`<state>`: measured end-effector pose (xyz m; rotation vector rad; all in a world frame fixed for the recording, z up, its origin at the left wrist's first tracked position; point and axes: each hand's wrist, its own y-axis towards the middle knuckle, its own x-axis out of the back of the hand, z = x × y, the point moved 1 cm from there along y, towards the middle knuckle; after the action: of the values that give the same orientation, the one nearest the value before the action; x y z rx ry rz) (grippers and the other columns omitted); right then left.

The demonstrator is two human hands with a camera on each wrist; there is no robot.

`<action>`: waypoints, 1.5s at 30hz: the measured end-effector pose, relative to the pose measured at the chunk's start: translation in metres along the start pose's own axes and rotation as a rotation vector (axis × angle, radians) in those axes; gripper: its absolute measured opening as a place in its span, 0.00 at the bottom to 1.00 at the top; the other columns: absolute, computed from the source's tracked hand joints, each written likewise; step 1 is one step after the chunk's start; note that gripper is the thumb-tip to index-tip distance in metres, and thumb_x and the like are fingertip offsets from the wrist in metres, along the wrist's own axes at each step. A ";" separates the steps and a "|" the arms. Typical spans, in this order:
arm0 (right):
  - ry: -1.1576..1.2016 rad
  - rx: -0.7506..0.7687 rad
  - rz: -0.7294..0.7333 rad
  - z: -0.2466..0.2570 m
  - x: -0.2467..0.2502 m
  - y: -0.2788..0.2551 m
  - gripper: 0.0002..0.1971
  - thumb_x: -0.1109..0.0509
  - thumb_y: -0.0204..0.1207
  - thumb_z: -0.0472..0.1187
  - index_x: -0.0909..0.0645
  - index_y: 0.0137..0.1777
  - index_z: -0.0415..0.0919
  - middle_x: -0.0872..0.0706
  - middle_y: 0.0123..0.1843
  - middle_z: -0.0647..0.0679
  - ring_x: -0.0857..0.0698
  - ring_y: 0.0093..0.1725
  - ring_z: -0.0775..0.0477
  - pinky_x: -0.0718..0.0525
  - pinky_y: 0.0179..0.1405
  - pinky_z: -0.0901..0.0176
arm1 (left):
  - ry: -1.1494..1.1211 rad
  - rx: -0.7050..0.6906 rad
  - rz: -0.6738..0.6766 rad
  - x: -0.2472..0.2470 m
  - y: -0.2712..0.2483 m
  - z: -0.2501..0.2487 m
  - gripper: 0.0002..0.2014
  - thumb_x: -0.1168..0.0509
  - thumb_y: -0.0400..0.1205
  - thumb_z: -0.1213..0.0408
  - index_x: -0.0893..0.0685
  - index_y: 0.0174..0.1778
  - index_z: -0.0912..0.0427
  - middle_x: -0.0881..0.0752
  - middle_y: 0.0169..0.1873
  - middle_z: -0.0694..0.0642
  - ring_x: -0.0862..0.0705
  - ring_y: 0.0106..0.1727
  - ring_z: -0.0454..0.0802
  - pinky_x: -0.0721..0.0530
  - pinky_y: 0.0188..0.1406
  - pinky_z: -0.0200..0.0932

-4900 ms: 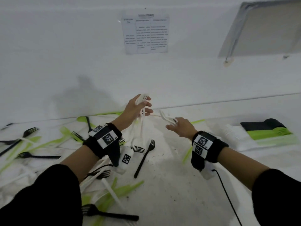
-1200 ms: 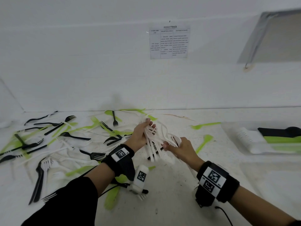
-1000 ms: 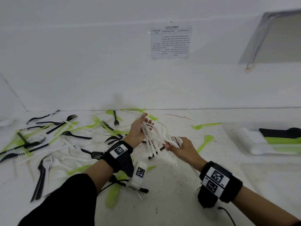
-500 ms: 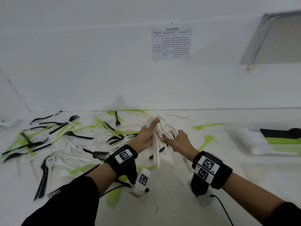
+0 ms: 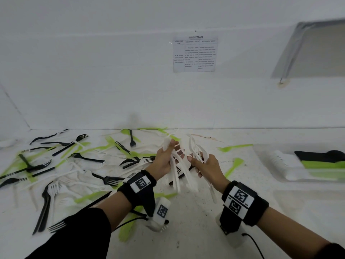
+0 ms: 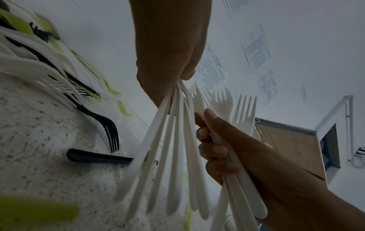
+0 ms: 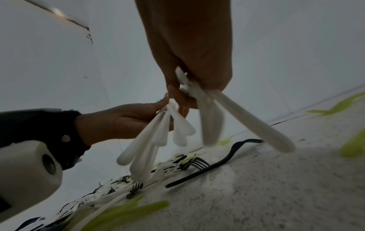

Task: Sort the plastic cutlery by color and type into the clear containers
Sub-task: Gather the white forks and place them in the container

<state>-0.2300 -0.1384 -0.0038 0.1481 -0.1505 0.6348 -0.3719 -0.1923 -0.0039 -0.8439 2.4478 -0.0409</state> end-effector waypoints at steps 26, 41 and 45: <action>-0.026 -0.040 -0.072 -0.013 0.001 0.008 0.14 0.35 0.80 0.50 0.14 0.36 0.46 0.14 0.30 0.50 0.15 0.30 0.51 0.15 0.32 0.60 | 0.066 0.072 0.025 0.005 -0.003 0.001 0.05 0.35 0.81 0.69 0.20 0.40 0.62 0.18 0.29 0.53 0.12 0.31 0.48 0.12 0.32 0.43; 0.037 -0.003 0.243 -0.002 -0.013 0.000 0.06 0.34 0.80 0.46 0.23 0.53 0.46 0.23 0.28 0.48 0.30 0.18 0.56 0.30 0.16 0.64 | 0.103 0.015 0.025 0.001 -0.003 0.002 0.09 0.30 0.76 0.61 0.21 0.36 0.59 0.23 0.28 0.52 0.24 0.26 0.44 0.23 0.31 0.37; 0.056 -0.050 0.254 -0.001 -0.013 -0.001 0.11 0.33 0.79 0.48 0.20 0.41 0.41 0.18 0.31 0.45 0.24 0.21 0.52 0.22 0.20 0.61 | 0.148 -0.018 0.026 0.005 -0.004 0.002 0.08 0.29 0.76 0.68 0.21 0.33 0.63 0.17 0.23 0.53 0.17 0.25 0.45 0.17 0.29 0.38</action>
<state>-0.2393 -0.1467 -0.0070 0.0627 -0.1316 0.8872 -0.3722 -0.1983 -0.0071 -0.8437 2.6003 -0.0741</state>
